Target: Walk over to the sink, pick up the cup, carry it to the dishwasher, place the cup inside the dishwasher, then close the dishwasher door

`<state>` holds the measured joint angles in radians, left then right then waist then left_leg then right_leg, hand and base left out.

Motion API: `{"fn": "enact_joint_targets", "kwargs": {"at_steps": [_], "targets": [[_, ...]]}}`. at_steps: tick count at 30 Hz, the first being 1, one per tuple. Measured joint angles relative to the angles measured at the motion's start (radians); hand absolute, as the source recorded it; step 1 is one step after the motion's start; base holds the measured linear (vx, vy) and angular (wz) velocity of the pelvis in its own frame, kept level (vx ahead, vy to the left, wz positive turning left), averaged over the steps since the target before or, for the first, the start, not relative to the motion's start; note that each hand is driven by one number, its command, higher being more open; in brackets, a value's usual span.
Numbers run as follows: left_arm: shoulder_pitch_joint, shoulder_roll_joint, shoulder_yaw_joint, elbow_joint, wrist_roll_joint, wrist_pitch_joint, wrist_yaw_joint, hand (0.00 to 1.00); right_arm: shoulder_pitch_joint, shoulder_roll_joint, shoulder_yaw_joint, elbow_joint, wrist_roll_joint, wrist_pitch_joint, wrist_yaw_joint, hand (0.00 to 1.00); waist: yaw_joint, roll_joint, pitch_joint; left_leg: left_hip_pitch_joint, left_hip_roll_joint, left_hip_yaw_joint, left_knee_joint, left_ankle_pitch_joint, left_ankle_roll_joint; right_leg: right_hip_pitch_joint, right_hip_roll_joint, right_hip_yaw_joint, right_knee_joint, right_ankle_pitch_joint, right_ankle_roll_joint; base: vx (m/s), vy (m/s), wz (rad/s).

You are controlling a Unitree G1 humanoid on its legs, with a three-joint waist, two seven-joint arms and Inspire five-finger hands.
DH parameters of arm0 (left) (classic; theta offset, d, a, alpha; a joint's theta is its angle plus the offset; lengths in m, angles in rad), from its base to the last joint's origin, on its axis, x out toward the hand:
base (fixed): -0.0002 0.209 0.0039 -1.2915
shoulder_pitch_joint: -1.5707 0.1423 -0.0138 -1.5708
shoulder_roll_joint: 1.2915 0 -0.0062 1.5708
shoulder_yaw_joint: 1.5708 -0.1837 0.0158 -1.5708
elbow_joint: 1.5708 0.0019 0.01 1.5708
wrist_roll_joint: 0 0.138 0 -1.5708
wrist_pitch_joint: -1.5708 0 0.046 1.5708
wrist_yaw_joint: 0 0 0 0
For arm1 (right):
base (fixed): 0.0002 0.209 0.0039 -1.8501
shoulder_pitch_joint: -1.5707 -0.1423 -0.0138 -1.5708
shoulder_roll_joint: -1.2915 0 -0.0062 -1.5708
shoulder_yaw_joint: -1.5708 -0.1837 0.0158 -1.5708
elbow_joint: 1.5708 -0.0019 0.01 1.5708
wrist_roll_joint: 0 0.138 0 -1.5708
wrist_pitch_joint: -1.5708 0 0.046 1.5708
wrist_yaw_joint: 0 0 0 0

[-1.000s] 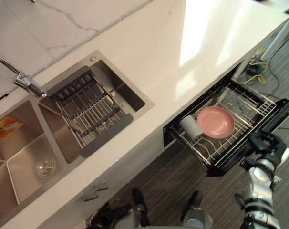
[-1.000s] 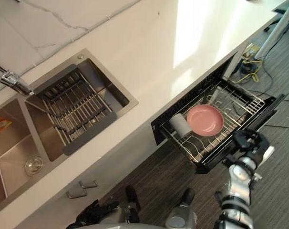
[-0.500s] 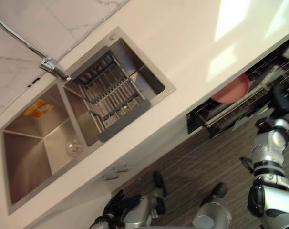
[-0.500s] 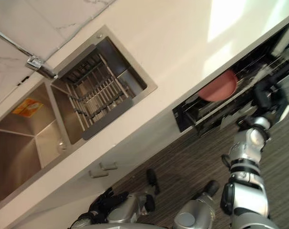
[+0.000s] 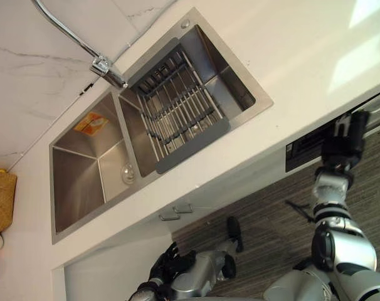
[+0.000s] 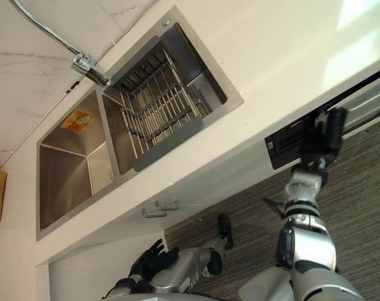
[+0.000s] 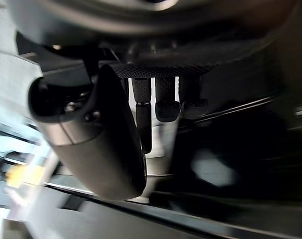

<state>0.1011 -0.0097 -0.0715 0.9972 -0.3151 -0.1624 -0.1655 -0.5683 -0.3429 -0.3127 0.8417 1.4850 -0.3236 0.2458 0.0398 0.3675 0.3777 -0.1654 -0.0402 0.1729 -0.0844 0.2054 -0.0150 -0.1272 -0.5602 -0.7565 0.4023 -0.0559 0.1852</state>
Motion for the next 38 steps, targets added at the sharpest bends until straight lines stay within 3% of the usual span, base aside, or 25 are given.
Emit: {"fn": "enact_joint_targets", "kwargs": {"at_steps": [1,3,6,7,8,9,12,15,19,22,23,27,28,30,32,33,34,36,38], "targets": [[0.000,-0.002,0.015,0.002,0.000,-0.004,-0.005,1.00,0.039,0.007,0.007,-0.036,0.015,0.003,0.006,1.00,0.000,-0.006,0.005,0.002,0.010,-0.004,0.000,-0.001,-0.001,0.012,0.015,-0.010,-0.011,0.000,0.000,0.04,-0.072,0.06],[0.000,-0.003,0.052,0.004,0.000,-0.010,-0.014,1.00,0.129,0.023,0.057,-0.101,0.013,0.026,0.059,1.00,0.000,-0.026,0.020,0.007,0.033,-0.007,0.000,-0.004,-0.005,0.030,0.046,-0.023,-0.034,0.000,-0.003,0.05,-0.090,0.02],[0.001,0.018,0.107,0.021,0.000,-0.012,-0.017,1.00,0.314,0.106,0.136,-0.178,-0.089,0.070,0.118,1.00,-0.002,-0.085,0.018,0.030,0.068,-0.016,0.000,-0.017,-0.024,0.078,0.100,-0.045,-0.083,0.002,-0.005,0.07,-0.119,-0.02],[0.003,0.028,0.125,0.026,0.000,-0.011,-0.013,1.00,0.364,0.141,0.149,-0.177,-0.147,0.072,0.119,1.00,0.001,-0.111,0.006,0.035,0.077,-0.012,0.000,-0.023,-0.032,0.085,0.114,-0.045,-0.098,0.002,-0.005,0.10,-0.129,-0.14],[0.003,0.049,0.156,0.038,-0.001,-0.003,-0.008,1.00,0.431,0.209,0.157,-0.151,-0.236,0.073,0.119,1.00,0.002,-0.162,-0.014,0.044,0.090,-0.004,0.000,-0.031,-0.044,0.095,0.132,-0.044,-0.118,0.003,-0.006,0.11,-0.121,-0.18],[0.003,0.058,0.171,0.040,-0.002,0.004,-0.006,1.00,0.449,0.231,0.156,-0.126,-0.270,0.074,0.115,1.00,0.001,-0.181,-0.023,0.050,0.094,0.002,0.000,-0.033,-0.047,0.101,0.139,-0.041,-0.127,0.003,-0.007,0.10,-0.109,-0.24],[0.001,0.098,0.237,0.070,-0.048,0.020,-0.004,1.00,0.503,0.298,0.062,0.060,-0.305,0.112,0.091,1.00,0.003,-0.287,-0.060,0.089,0.115,0.022,-0.001,-0.047,-0.066,0.151,0.179,-0.039,-0.193,0.022,-0.008,0.05,-0.067,-0.17],[-0.006,0.109,0.287,0.103,-0.092,0.052,-0.015,1.00,0.529,0.305,-0.090,0.198,-0.361,0.123,0.056,1.00,0.003,-0.337,-0.087,0.121,0.121,0.037,-0.002,-0.055,-0.075,0.189,0.201,-0.033,-0.239,0.042,-0.010,0.01,-0.039,-0.15],[-0.007,0.109,0.333,0.120,-0.137,0.095,-0.038,1.00,0.582,0.299,-0.165,0.250,-0.518,0.157,-0.014,1.00,0.010,-0.359,-0.109,0.165,0.130,0.056,-0.009,-0.066,-0.074,0.223,0.220,-0.018,-0.260,0.048,-0.015,-0.06,-0.027,-0.18],[-0.007,0.109,0.359,0.127,-0.138,0.127,-0.044,1.00,0.624,0.298,-0.165,0.251,-0.760,0.197,-0.100,1.00,0.019,-0.365,-0.133,0.180,0.134,0.058,-0.010,-0.069,-0.073,0.242,0.234,-0.019,-0.281,0.047,-0.030,-0.07,-0.027,-0.04],[-0.007,0.109,0.360,0.128,-0.139,0.140,-0.047,1.00,0.629,0.303,-0.164,0.253,-0.860,0.226,-0.131,1.00,0.020,-0.369,-0.140,0.180,0.133,0.053,-0.010,-0.070,-0.073,0.246,0.234,-0.024,-0.281,0.047,-0.031,-0.05,-0.019,0.08],[-0.007,0.120,0.371,0.131,-0.141,0.166,-0.067,1.00,0.633,0.309,-0.173,0.253,-1.020,0.291,-0.183,1.00,0.028,-0.398,-0.157,0.177,0.106,0.016,-0.010,-0.075,-0.063,0.269,0.208,-0.063,-0.265,0.039,-0.046,-0.03,0.017,0.32],[-0.006,0.127,0.372,0.132,-0.140,0.173,-0.078,1.00,0.633,0.308,-0.186,0.255,-1.066,0.316,-0.193,1.00,0.031,-0.411,-0.164,0.176,0.087,-0.004,-0.009,-0.082,-0.053,0.279,0.185,-0.079,-0.242,0.028,-0.065,0.04,0.084,0.57],[-0.003,0.131,0.370,0.136,-0.133,0.179,-0.084,1.00,0.631,0.303,-0.192,0.258,-1.126,0.329,-0.207,1.00,0.026,-0.418,-0.171,0.181,0.064,-0.047,-0.009,-0.093,-0.035,0.279,0.143,-0.078,-0.147,0.021,-0.174,0.08,0.126,0.66],[0.007,0.135,0.357,0.136,-0.113,0.177,-0.089,1.00,0.624,0.305,-0.189,0.249,-1.178,0.328,-0.212,1.00,0.027,-0.421,-0.190,0.191,0.057,-0.104,-0.004,-0.101,-0.013,0.220,0.112,0.085,0.012,0.092,-0.275,0.16,0.202,0.86],[0.010,0.149,0.342,0.130,-0.112,0.177,-0.093,1.00,0.619,0.321,-0.188,0.244,-1.209,0.319,-0.212,1.00,0.029,-0.430,-0.192,0.192,0.056,-0.146,0.001,-0.102,0.011,0.175,0.131,0.221,0.087,0.085,-0.238,0.16,0.132,1.03],[0.007,0.158,0.341,0.130,-0.109,0.177,-0.093,1.00,0.618,0.344,-0.182,0.231,-1.222,0.314,-0.210,1.00,0.027,-0.442,-0.191,0.191,0.063,-0.189,0.003,-0.100,0.019,0.155,0.190,0.299,0.126,0.008,-0.170,0.14,0.029,1.23],[-0.002,0.163,0.344,0.131,-0.085,0.180,-0.091,1.00,0.627,0.380,-0.159,0.224,-1.237,0.292,-0.208,1.00,0.019,-0.446,-0.193,0.198,0.057,-0.275,-0.001,-0.101,0.026,0.118,0.345,0.421,0.130,-0.112,-0.152,0.11,-0.048,1.20],[-0.002,0.151,0.376,0.129,-0.075,0.183,-0.085,1.00,0.638,0.384,-0.141,0.219,-1.254,0.277,-0.195,1.00,0.013,-0.444,-0.194,0.214,0.029,-0.321,-0.001,-0.108,0.036,0.085,0.406,0.467,0.083,-0.152,-0.150,0.09,-0.054,0.78]]}}
